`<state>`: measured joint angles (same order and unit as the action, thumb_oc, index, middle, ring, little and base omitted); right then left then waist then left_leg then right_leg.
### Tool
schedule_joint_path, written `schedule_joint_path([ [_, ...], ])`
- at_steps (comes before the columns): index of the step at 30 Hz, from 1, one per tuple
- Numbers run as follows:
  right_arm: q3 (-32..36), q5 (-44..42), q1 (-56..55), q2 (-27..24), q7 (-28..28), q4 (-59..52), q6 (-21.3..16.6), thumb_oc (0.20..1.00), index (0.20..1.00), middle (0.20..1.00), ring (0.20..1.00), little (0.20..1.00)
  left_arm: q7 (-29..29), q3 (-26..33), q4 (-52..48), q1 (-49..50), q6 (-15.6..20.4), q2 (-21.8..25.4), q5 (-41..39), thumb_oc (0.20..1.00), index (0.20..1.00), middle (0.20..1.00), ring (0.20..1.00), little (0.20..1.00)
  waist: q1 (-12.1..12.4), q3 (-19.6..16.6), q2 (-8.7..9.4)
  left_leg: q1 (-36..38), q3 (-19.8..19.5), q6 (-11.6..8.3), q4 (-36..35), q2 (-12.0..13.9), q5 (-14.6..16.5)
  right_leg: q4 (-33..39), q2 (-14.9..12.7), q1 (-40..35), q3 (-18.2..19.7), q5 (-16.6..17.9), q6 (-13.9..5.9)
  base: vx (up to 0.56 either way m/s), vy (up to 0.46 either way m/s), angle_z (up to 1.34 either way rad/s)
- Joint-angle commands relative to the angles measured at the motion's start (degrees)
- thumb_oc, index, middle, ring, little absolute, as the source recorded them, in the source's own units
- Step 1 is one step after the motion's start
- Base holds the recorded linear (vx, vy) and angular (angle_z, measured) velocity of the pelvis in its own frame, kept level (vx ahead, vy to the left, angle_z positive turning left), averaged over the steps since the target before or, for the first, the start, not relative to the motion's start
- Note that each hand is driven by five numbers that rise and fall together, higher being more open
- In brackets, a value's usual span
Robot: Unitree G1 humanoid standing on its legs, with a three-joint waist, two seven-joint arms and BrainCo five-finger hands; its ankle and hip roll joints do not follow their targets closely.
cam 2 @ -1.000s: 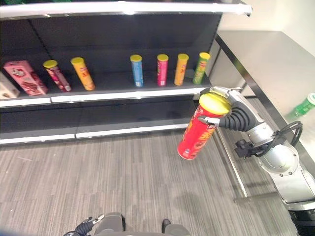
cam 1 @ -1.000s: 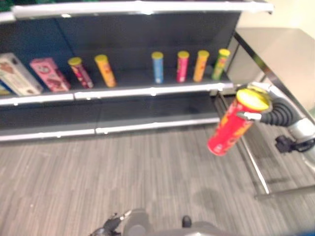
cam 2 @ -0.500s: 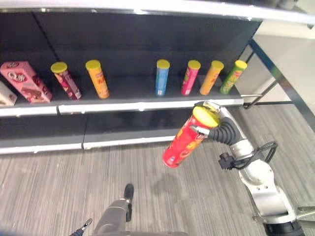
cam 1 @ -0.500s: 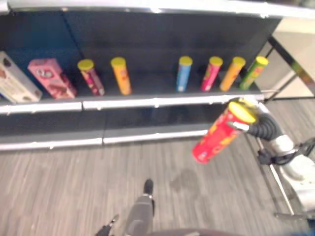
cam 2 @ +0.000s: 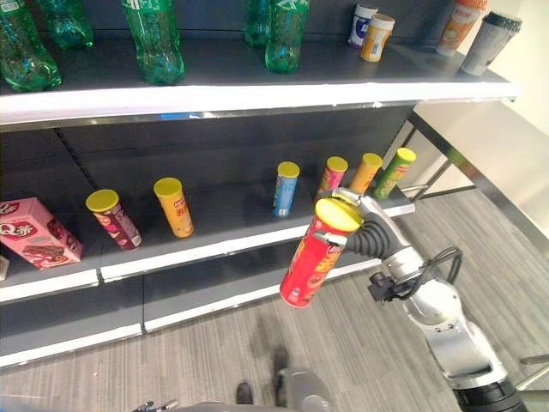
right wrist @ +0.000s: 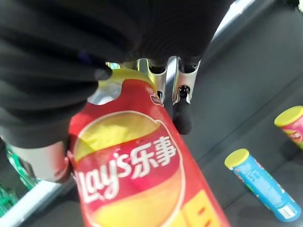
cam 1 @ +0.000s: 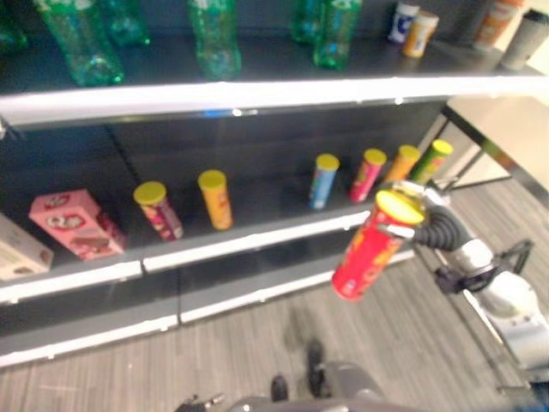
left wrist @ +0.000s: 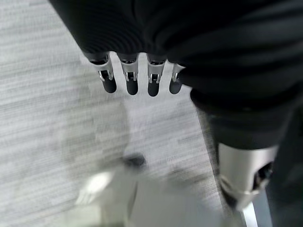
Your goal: Put the goods on the table back onto the shelves and tidy them up.
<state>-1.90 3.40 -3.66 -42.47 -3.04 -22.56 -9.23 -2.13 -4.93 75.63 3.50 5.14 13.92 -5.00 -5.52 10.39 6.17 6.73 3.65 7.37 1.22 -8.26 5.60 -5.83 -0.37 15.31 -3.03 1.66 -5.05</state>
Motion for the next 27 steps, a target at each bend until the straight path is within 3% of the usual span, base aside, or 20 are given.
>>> schedule_joint_path([
  [1, 4.8, -1.6, 4.6, -1.2, 2.4, -2.1, -2.4, 0.200, 0.200, 0.200, 0.200, 0.200, -0.5, -2.3, -2.7, -0.5, 1.6, 0.1, 4.3, 1.000, 1.000, 1.000, 1.000, 1.000, 0.9, 0.1, -1.54, 1.8, -6.2, -6.56, -6.1, 5.2, -1.9, 1.9, 0.0, -9.1, 0.7, 1.2, -0.42, 0.20, -0.042, 0.58],
  [5, 3.3, -0.9, 3.2, 0.6, 2.4, -3.1, -3.5, 0.200, 0.200, 0.200, 0.200, 0.200, 0.8, -0.3, -3.1, 0.3, 1.6, -0.6, 2.5, 1.000, 1.000, 1.000, 1.000, 1.000, 0.6, -2.2, -2.55, 2.9, -5.0, -6.94, -4.5, 6.4, 0.7, 4.1, 0.2, -11.7, 0.0, 0.9, 0.13, 0.22, -0.039, 0.44],
  [8, 1.1, 0.9, 1.8, 2.1, 1.9, -2.6, -3.7, 0.200, 0.200, 0.200, 0.200, 0.200, 1.6, 0.3, -3.9, 0.9, 1.6, -1.5, 1.5, 1.000, 1.000, 1.000, 1.000, 1.000, 1.2, -1.3, -1.81, -2.8, -3.9, -7.91, 8.1, 6.1, 3.1, 6.0, -0.2, -14.5, 1.4, 0.3, 1.02, 0.09, -0.026, -0.15],
  [11, 1.5, 3.9, 1.1, 2.2, 3.3, -2.7, -3.8, 0.200, 0.200, 0.200, 0.200, 0.200, 2.3, 1.3, -3.6, 0.5, 1.5, -2.1, -0.1, 1.000, 1.000, 1.000, 1.000, 1.000, 1.8, -0.2, -1.00, -9.1, -4.8, -8.45, 12.2, 5.9, 2.5, 6.5, -1.7, -15.3, 1.8, -0.1, 1.09, 0.00, 0.031, -0.07],
  [12, 1.7, 6.2, 0.4, 2.4, 3.9, -2.7, -3.8, 0.200, 0.200, 0.200, 0.200, 0.200, 2.4, 2.2, -3.6, 0.6, 1.5, -2.5, -1.5, 1.000, 1.000, 1.000, 1.000, 1.000, 2.4, -0.2, -1.12, -10.2, -3.9, -8.51, 9.5, 8.5, 1.4, 6.4, -2.1, -15.5, 1.3, -0.6, 0.71, 0.06, 0.067, -0.10],
  [18, 3.6, 8.1, -6.5, 5.0, 4.3, -3.3, -3.7, 0.200, 0.200, 0.200, 0.200, 0.200, 3.0, 3.4, -2.2, 2.1, 1.3, -2.8, 0.5, 1.000, 1.000, 1.000, 1.000, 1.000, 1.1, -3.0, -3.95, -2.0, -3.3, -8.89, -4.7, 9.2, -2.7, 7.9, -0.9, -16.5, 3.0, -1.3, 1.01, 0.13, 0.080, -0.37],
  [27, 3.2, 9.6, -9.6, 6.5, 4.9, -1.9, -3.9, 0.200, 0.200, 0.200, 0.200, 0.200, 3.0, 0.3, -3.5, 2.1, 1.7, -3.4, 3.7, 1.000, 1.000, 1.000, 1.000, 1.000, -0.8, -3.3, -5.08, 0.9, -0.1, -8.63, -6.2, 9.5, -1.4, 10.2, -1.2, -17.4, 5.3, 0.3, -0.35, 0.01, 0.044, -0.21],
])
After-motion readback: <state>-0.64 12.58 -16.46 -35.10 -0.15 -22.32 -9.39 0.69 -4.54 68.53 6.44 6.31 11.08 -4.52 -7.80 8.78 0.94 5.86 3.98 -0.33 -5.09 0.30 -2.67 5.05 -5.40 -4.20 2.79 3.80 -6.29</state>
